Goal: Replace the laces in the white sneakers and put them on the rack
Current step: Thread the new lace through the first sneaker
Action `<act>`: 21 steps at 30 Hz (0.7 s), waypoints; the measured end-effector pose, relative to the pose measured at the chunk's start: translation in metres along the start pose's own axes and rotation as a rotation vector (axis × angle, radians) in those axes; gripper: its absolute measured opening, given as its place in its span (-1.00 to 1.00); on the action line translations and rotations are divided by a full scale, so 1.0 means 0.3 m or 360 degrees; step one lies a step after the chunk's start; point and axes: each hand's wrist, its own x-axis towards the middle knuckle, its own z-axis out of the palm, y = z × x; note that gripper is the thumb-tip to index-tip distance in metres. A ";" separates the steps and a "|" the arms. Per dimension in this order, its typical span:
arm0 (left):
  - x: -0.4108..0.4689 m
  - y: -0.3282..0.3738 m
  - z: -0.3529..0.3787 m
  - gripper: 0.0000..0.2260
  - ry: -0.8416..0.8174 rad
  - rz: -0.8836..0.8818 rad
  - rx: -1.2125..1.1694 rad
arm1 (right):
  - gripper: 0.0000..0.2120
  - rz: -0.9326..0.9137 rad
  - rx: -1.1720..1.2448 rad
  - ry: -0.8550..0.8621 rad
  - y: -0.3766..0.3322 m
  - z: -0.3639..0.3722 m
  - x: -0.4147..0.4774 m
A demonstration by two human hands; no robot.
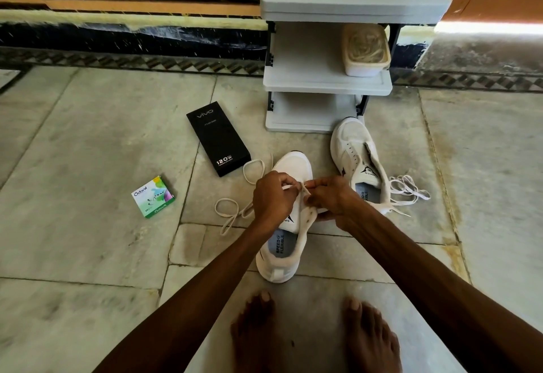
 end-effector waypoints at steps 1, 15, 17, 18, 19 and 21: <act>-0.004 0.005 0.000 -0.97 -0.0003 -0.0065 -0.0091 | -0.86 0.0001 0.0070 -0.0004 0.004 0.000 -0.001; 0.004 0.062 -0.045 -0.86 -0.0474 -0.0821 -0.0948 | -0.83 -0.0604 0.0005 0.0485 0.076 0.050 0.033; -0.002 0.058 -0.046 -0.79 -0.0509 -0.0804 -0.0903 | -0.85 -0.0799 -0.0345 0.0593 0.068 0.049 0.038; -0.003 0.055 -0.047 -0.78 -0.0522 -0.0797 -0.0896 | -0.85 -0.0830 -0.0451 0.0634 0.063 0.049 0.042; -0.006 0.055 -0.048 -0.79 -0.0530 -0.0788 -0.0900 | -0.87 -0.0798 -0.0431 0.0655 0.060 0.044 0.046; -0.012 0.062 -0.050 -0.81 -0.0525 -0.0788 -0.0928 | -0.89 -0.0594 -0.0083 0.0609 0.062 0.040 0.050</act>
